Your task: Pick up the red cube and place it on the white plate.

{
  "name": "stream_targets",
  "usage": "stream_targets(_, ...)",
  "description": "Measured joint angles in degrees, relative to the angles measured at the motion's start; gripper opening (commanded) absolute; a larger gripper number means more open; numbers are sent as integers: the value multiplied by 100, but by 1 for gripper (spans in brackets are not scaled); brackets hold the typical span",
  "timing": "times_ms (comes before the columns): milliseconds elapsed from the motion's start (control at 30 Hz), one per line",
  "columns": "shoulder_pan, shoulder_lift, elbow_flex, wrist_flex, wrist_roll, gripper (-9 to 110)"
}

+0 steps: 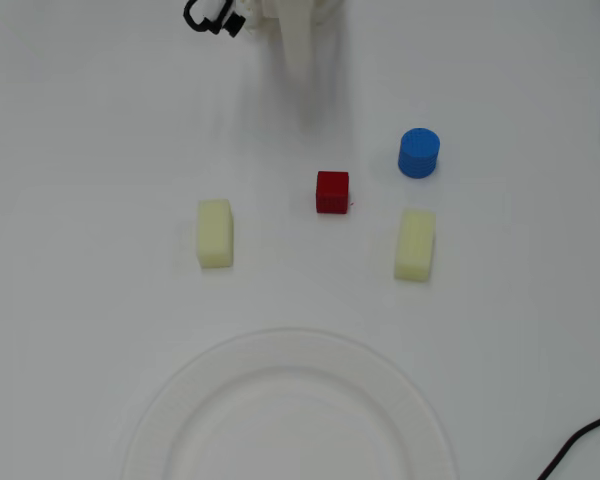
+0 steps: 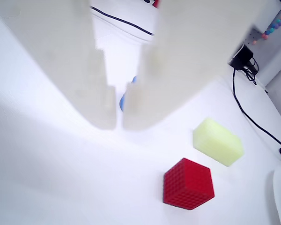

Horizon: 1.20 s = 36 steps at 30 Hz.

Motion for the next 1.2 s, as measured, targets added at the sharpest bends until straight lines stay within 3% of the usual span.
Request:
stream_targets(400, -545, -3410, -2355, -272, 431, 31)
stream_targets(700, -782, -4834, -2900, -466, 738, 31)
stream_targets(1200, -316, -5783, -2373, -1890, 510, 24)
